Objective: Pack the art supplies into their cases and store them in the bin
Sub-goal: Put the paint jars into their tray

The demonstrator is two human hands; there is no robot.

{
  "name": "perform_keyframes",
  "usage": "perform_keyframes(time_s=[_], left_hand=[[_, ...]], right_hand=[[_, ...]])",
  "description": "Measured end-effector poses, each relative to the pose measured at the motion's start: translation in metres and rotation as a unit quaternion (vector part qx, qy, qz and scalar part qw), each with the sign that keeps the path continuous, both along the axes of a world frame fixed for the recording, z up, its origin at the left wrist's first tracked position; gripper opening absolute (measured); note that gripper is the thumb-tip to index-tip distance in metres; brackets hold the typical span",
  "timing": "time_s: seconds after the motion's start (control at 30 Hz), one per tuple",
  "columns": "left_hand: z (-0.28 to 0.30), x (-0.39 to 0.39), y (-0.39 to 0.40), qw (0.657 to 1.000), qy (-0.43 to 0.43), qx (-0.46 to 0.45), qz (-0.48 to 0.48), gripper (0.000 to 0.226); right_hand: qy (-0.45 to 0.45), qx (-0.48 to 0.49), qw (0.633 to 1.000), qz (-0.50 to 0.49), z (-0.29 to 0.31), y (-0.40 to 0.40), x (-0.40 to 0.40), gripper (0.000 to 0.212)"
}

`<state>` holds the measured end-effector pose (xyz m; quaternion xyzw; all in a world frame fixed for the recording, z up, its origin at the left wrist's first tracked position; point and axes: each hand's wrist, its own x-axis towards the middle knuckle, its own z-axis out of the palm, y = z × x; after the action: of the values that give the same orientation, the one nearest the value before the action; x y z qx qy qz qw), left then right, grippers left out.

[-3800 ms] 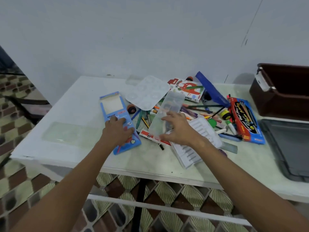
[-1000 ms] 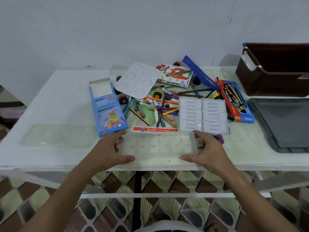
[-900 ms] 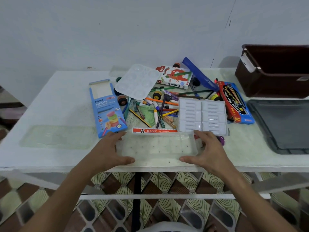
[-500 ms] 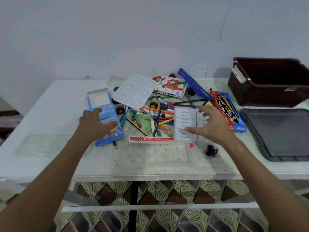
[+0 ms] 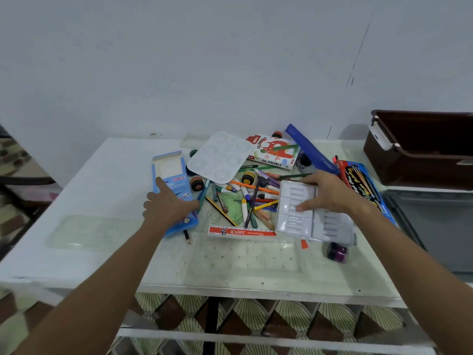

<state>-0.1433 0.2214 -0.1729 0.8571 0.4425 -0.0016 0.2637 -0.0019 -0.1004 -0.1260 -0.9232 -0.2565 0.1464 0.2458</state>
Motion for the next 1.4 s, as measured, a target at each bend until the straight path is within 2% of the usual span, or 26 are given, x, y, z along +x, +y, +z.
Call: perform_keyframes(time_s=[0.17,0.27,0.33,0.47,0.57,0.63,0.73,0.8,0.9,1.03,1.17,1.3,1.4], left_hand=[[0.025,-0.012,0.006,0.997,-0.079,0.008,0.011,0.121],[0.044,-0.02,0.031,0.989,-0.146,-0.003,0.004,0.118],[0.053,-0.027,0.052,0.985,-0.174,-0.014,0.0,0.112],[0.063,-0.043,0.095,0.985,-0.172,-0.003,0.003,0.094],[0.06,-0.053,0.125,0.99,-0.14,0.026,0.011,0.084],[0.055,-0.059,0.142,0.992,-0.124,0.035,0.012,0.092],[0.045,-0.067,0.162,0.993,-0.104,0.047,0.003,0.106],[0.04,-0.071,0.173,0.995,-0.095,0.029,0.009,0.102],[0.026,-0.075,0.193,0.995,-0.1,0.013,0.024,0.097],[0.014,-0.076,0.204,0.995,-0.092,0.005,0.032,0.098],[0.001,-0.075,0.212,0.998,-0.056,-0.007,0.028,0.095],[-0.006,-0.071,0.214,1.0,-0.006,0.012,0.001,0.089],[0.0,-0.065,0.216,0.999,0.014,0.037,-0.014,0.088]], right_hand=[[0.003,0.023,1.0,-0.016,0.027,-0.005,0.005,0.047],[0.005,0.105,0.994,-0.005,0.06,0.02,0.005,0.028],[-0.007,0.177,0.984,0.009,0.075,0.051,0.007,0.023],[0.075,0.249,0.966,0.004,0.066,0.15,0.019,0.039],[0.14,0.268,0.953,-0.027,0.038,0.236,0.016,0.076],[0.187,0.262,0.946,-0.034,0.014,0.285,0.012,0.095],[0.234,0.26,0.935,-0.058,-0.018,0.337,-0.001,0.083],[0.266,0.271,0.923,-0.066,-0.034,0.36,-0.006,0.076],[0.284,0.274,0.917,-0.059,-0.05,0.381,-0.014,0.077],[0.247,0.274,0.929,-0.034,-0.065,0.393,-0.023,0.072],[0.124,0.2,0.971,0.03,-0.072,0.397,-0.029,0.064],[0.059,0.119,0.99,0.051,-0.075,0.393,-0.03,0.07],[0.023,0.109,0.991,0.074,-0.067,0.386,-0.032,0.074]])
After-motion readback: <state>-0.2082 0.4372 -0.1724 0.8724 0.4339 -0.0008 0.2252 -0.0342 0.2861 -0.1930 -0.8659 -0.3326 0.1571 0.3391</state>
